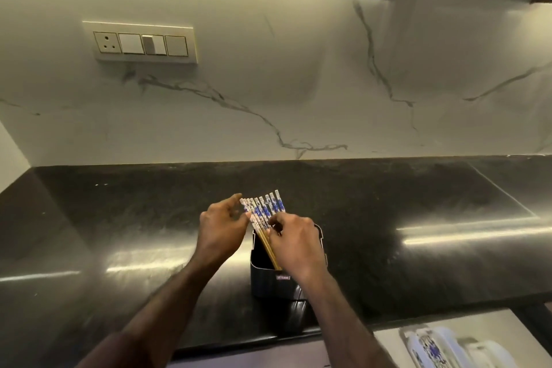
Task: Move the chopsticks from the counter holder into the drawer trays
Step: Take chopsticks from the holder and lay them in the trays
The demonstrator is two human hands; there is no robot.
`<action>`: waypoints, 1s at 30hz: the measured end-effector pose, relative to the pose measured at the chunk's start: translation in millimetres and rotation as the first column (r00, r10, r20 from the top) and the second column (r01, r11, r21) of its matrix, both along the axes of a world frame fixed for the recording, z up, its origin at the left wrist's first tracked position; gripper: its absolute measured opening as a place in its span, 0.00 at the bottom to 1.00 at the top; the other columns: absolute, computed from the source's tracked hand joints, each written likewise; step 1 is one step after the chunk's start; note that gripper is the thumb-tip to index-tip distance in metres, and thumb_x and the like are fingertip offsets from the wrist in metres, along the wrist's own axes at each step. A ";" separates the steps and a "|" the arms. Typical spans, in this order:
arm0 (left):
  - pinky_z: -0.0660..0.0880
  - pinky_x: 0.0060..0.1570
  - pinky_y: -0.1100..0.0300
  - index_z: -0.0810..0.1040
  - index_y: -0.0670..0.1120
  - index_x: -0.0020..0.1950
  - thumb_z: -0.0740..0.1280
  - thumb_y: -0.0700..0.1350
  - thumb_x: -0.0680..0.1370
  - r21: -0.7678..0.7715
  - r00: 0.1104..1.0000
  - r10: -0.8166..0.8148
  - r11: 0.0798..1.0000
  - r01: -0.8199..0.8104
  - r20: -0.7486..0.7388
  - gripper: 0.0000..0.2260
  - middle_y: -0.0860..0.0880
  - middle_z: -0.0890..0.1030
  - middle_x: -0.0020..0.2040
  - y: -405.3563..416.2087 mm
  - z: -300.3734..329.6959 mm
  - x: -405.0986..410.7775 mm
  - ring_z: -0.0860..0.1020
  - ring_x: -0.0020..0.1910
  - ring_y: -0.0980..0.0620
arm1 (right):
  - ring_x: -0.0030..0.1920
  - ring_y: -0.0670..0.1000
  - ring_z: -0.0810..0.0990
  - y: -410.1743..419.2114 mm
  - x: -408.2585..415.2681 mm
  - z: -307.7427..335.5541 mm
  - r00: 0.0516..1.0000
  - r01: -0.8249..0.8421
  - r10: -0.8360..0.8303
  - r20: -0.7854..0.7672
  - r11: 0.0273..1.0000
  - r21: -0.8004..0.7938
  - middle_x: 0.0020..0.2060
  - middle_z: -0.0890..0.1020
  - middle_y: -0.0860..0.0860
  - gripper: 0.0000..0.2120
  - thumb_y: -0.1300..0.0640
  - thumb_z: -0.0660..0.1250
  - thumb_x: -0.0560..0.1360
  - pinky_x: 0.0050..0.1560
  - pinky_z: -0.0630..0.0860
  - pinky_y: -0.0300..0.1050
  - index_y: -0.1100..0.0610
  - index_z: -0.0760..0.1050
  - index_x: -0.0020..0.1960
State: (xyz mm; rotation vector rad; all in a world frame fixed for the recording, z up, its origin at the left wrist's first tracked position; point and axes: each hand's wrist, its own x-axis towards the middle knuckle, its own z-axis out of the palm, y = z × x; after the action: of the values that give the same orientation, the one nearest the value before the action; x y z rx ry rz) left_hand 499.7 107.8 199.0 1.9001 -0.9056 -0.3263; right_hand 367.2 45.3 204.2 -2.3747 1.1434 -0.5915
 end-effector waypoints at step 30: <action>0.79 0.40 0.66 0.83 0.52 0.44 0.75 0.36 0.70 -0.169 0.914 0.089 0.971 -0.167 -0.395 0.11 0.55 0.86 0.39 -43.2 -37.2 0.9 0.84 0.40 0.59 | 0.45 0.52 0.83 -12.1 13.7 -41.3 1.000 0.001 0.002 -0.022 0.990 0.142 0.46 0.84 0.49 0.07 0.56 0.65 0.77 0.47 0.81 0.54 0.51 0.78 0.53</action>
State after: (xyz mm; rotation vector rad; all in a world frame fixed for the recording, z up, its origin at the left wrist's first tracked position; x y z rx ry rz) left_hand 500.6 64.6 161.7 1.6232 -0.5243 -0.4909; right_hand 380.9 33.1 162.9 -2.2655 1.1547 -0.4683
